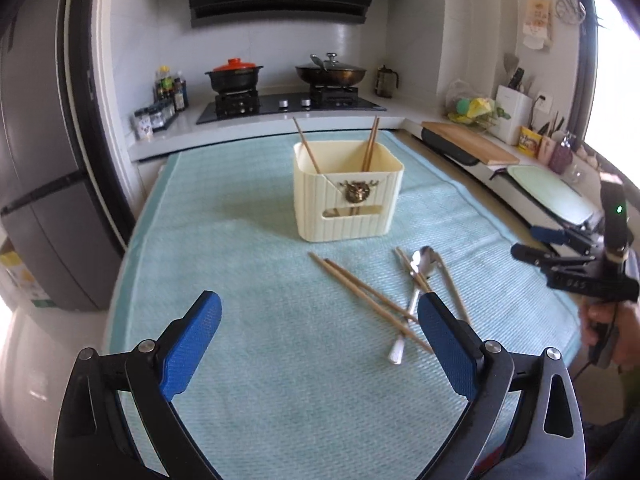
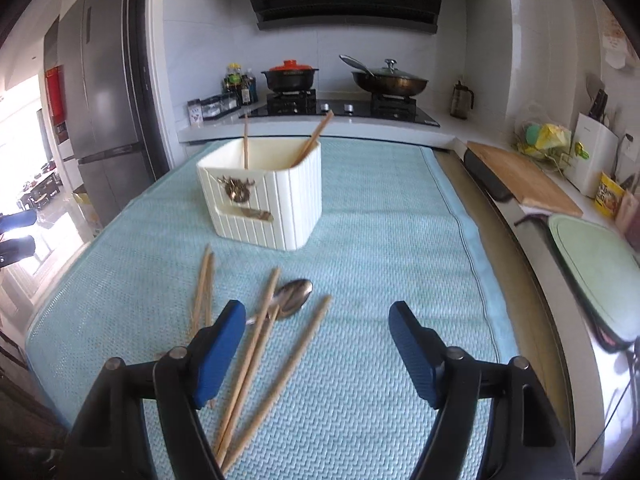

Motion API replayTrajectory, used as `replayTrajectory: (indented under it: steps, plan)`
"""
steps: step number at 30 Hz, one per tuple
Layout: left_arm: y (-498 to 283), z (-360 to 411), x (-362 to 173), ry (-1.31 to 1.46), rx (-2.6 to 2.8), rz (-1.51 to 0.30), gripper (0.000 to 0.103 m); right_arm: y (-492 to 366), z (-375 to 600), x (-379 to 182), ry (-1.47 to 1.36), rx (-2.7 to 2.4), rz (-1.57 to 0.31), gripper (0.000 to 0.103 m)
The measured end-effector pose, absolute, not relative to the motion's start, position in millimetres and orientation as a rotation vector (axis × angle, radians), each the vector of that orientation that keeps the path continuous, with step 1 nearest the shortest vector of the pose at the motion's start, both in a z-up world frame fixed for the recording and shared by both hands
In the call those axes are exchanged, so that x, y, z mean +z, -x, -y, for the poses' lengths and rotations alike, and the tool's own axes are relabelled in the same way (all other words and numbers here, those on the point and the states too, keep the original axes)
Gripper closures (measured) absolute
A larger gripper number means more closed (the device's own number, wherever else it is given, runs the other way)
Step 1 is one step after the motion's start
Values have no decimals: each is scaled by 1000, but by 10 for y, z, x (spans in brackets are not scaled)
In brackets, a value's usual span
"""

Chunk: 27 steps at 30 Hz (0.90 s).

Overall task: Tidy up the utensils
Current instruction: 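Withdraw both grippers from the box back toward the remaining utensils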

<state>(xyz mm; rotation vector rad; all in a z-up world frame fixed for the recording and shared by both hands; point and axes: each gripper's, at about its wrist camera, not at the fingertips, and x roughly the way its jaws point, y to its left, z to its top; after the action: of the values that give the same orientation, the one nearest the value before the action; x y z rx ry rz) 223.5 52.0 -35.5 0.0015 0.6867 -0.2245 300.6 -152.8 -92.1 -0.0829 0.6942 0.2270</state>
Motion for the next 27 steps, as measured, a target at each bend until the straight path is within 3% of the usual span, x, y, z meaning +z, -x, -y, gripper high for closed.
replayTrajectory:
  steps: [12, 27]
  plan:
    - [-2357, -499, -845, 137, -154, -768, 4, -2734, 1517, -1143, 79, 152, -733, 24]
    - [-2324, -622, -1004, 191, -99, -817, 4, -2687, 1379, -1188, 88, 170, -767, 24]
